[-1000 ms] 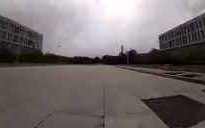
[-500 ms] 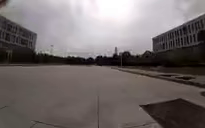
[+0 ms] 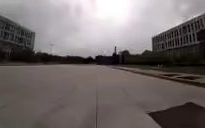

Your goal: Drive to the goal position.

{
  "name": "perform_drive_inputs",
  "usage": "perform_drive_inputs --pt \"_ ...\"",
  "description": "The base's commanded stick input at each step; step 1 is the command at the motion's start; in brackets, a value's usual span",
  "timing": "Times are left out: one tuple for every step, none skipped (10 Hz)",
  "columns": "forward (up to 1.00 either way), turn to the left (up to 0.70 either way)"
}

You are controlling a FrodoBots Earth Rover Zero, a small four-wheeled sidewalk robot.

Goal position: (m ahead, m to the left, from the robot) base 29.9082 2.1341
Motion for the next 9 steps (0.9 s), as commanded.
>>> perform_drive_inputs --pt "0.7 0.0" --pt "0.7 0.0" --pt "0.7 0.0" --pt "0.7 0.0" --pt "0.7 0.0" --pt "0.7 0.0" --pt "0.7 0.0" --pt "0.7 0.0" --pt "0.7 0.0"
